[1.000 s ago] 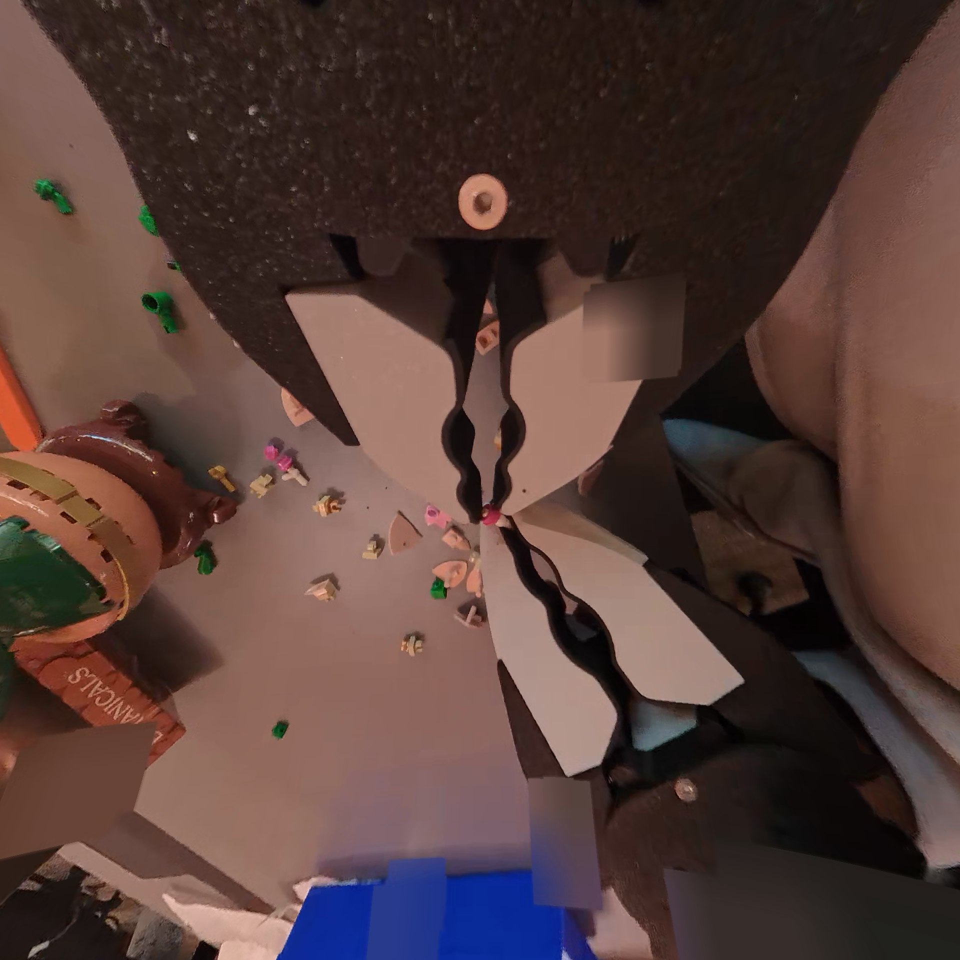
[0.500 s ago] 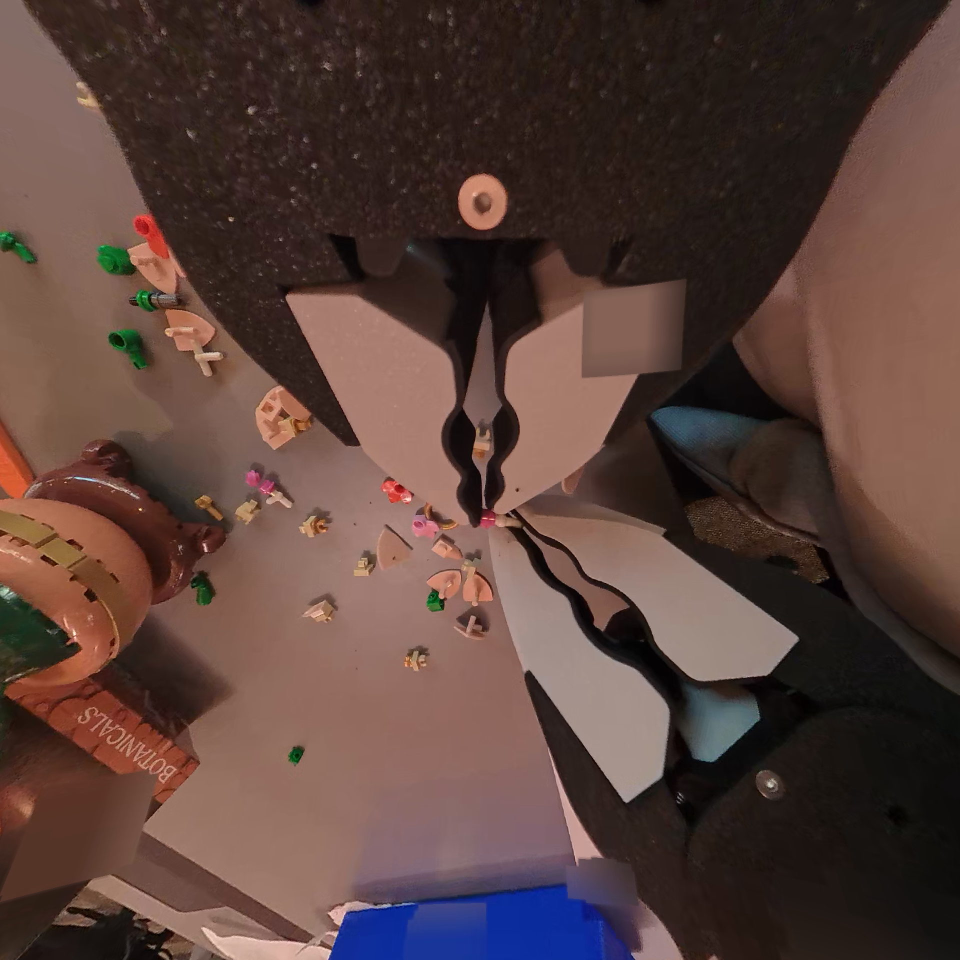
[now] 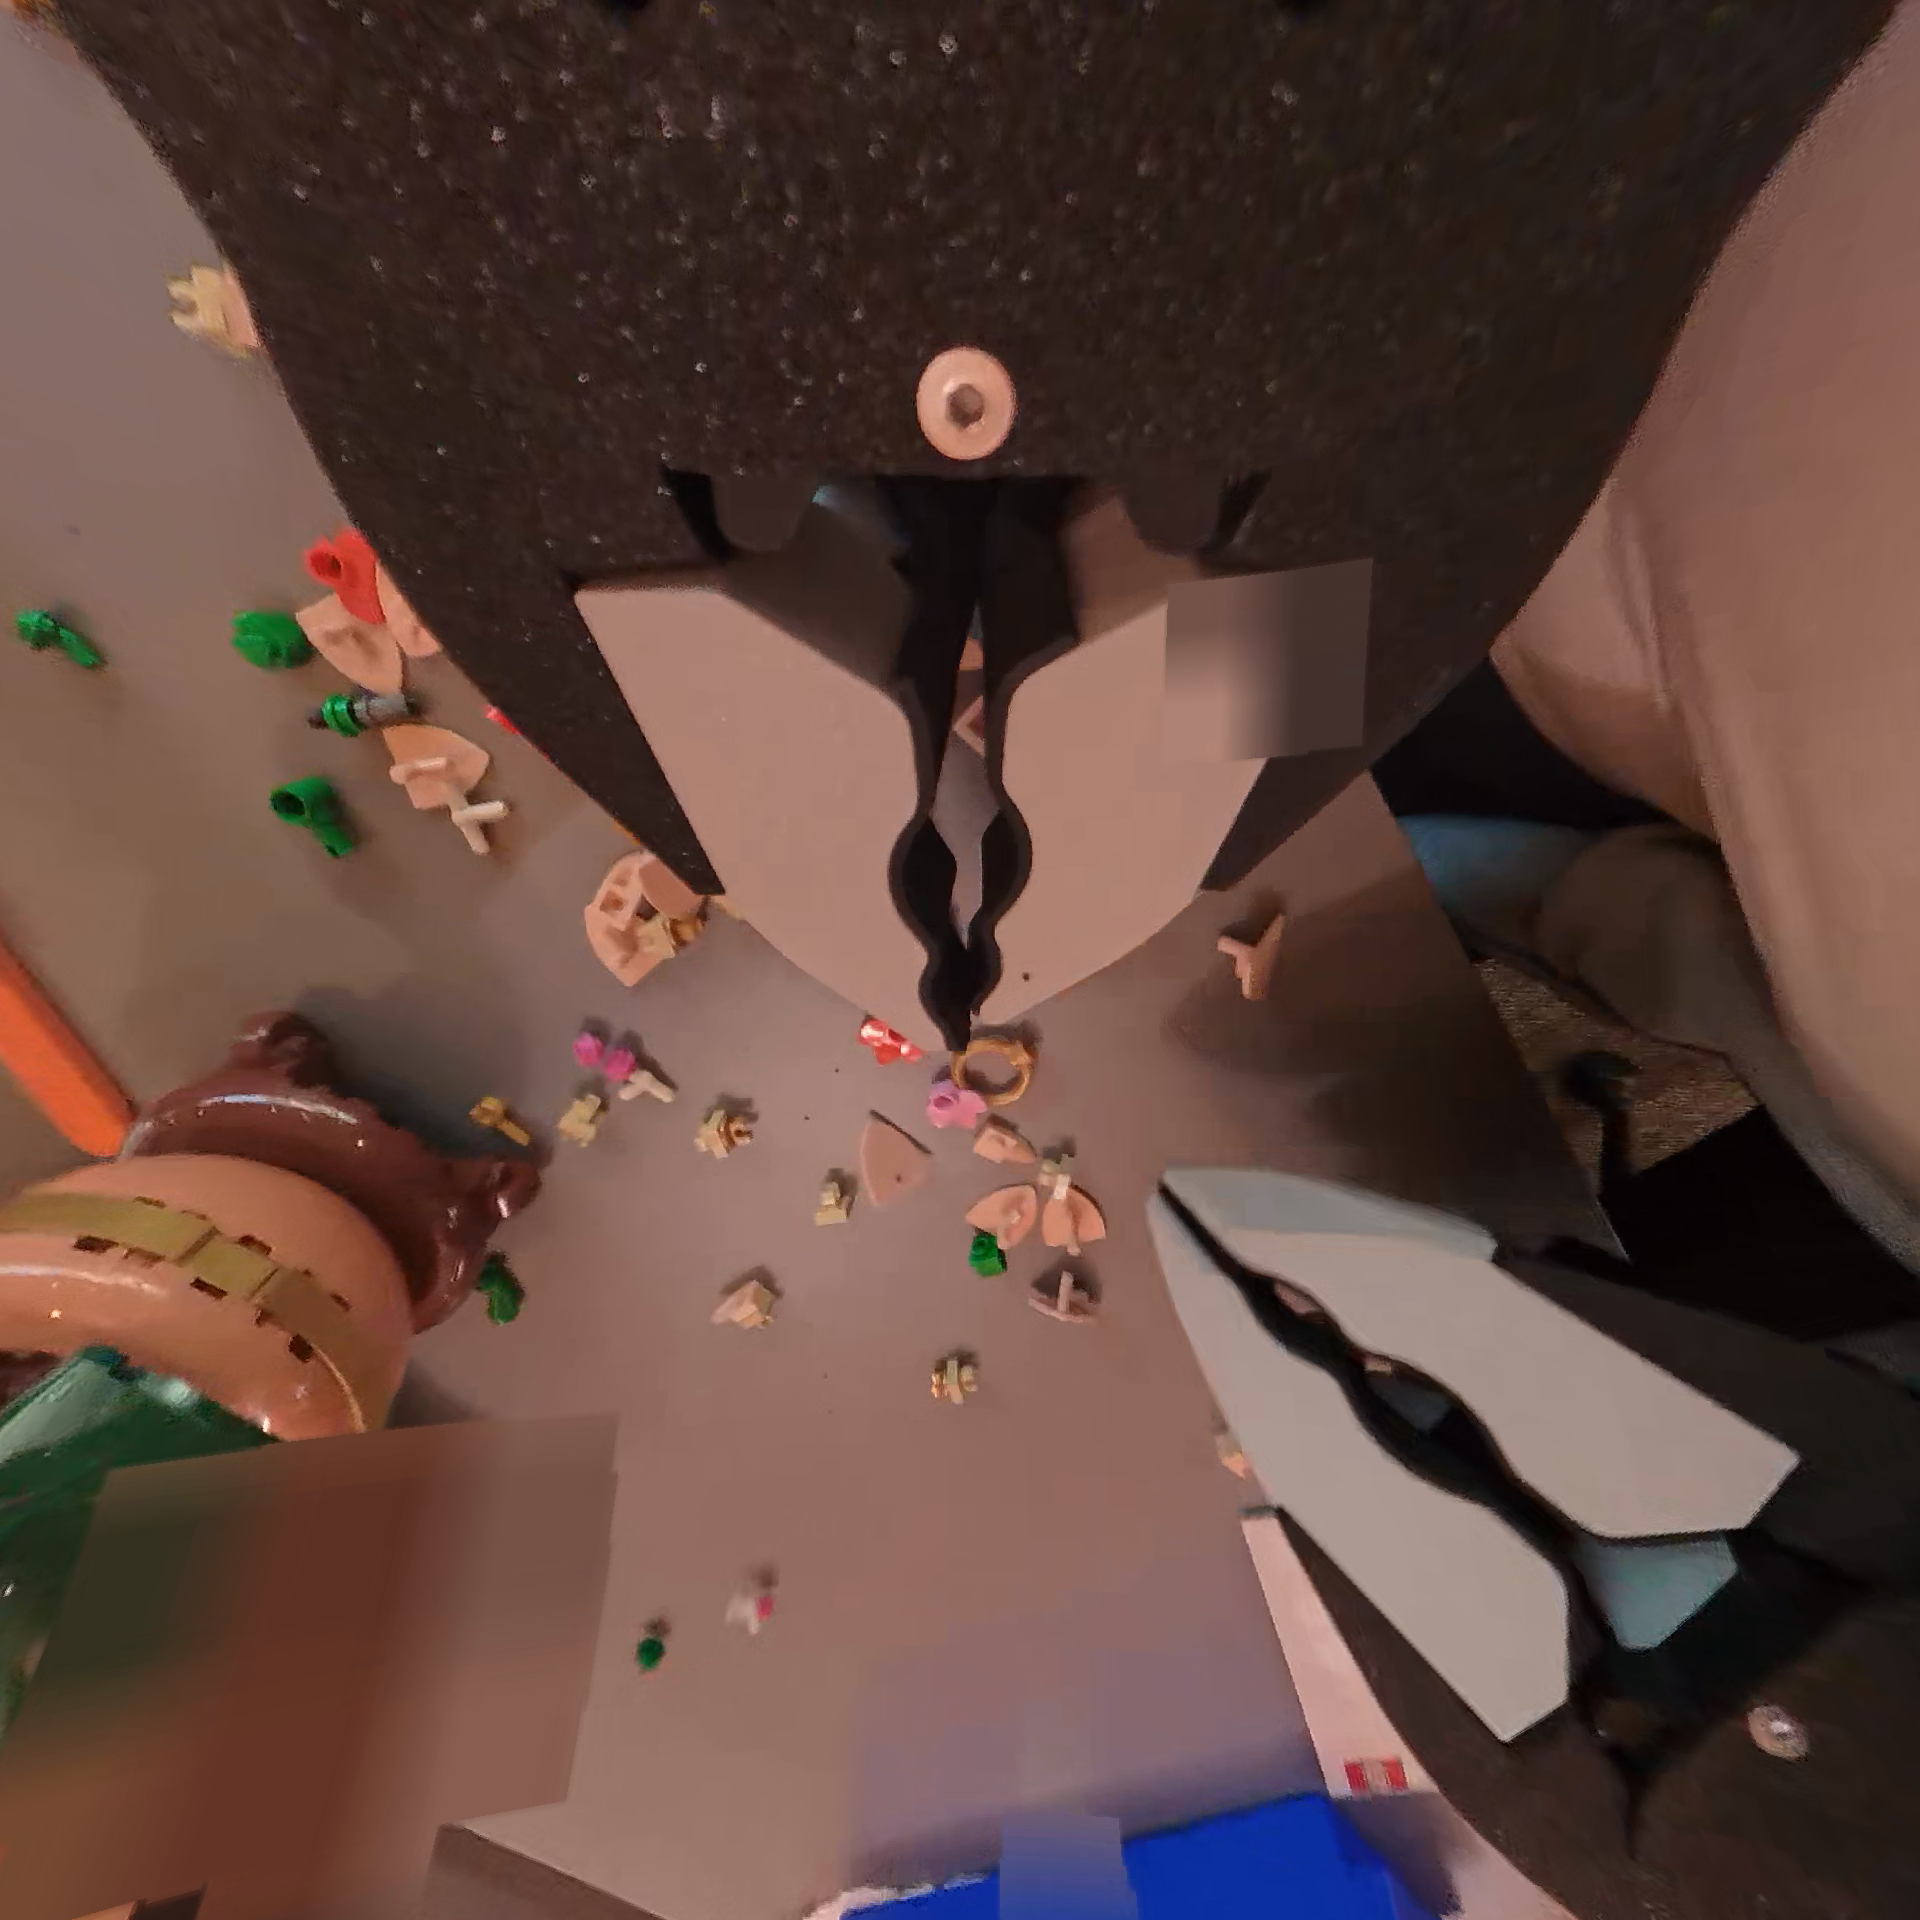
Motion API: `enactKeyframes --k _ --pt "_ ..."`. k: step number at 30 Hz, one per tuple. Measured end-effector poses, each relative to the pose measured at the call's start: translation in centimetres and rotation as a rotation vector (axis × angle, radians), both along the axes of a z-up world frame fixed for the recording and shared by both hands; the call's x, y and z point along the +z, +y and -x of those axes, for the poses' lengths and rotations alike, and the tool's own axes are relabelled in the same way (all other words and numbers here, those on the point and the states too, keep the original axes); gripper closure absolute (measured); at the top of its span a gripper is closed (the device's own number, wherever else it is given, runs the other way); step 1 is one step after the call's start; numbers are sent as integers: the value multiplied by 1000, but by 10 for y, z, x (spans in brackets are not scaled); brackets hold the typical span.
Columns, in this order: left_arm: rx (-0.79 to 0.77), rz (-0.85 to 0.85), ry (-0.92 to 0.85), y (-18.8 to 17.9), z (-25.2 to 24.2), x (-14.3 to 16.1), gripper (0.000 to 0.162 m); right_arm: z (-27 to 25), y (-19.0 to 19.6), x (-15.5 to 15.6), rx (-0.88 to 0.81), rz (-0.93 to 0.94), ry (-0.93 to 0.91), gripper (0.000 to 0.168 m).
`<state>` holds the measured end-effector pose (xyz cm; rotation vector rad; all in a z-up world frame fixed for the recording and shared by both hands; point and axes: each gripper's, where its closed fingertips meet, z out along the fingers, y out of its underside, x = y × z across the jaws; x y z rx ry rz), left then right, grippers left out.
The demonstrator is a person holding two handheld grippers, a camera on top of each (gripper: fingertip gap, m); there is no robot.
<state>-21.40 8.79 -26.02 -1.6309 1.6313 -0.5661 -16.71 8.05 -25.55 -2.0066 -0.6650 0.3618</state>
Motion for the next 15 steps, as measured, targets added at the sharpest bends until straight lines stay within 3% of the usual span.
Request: enactKeyframes --k 4,8,12,15 --pt "132 -11 -160 27 8 26 160 5 4 7 13 -21 50 168" --pt "232 -17 -174 49 28 33 160 -3 12 8 -10 -27 65 168" --pt "298 -208 -79 85 52 37 131 -8 14 14 -33 -54 115 168" --pt "270 -304 47 124 68 39 124 -8 12 16 -25 -69 110 168"
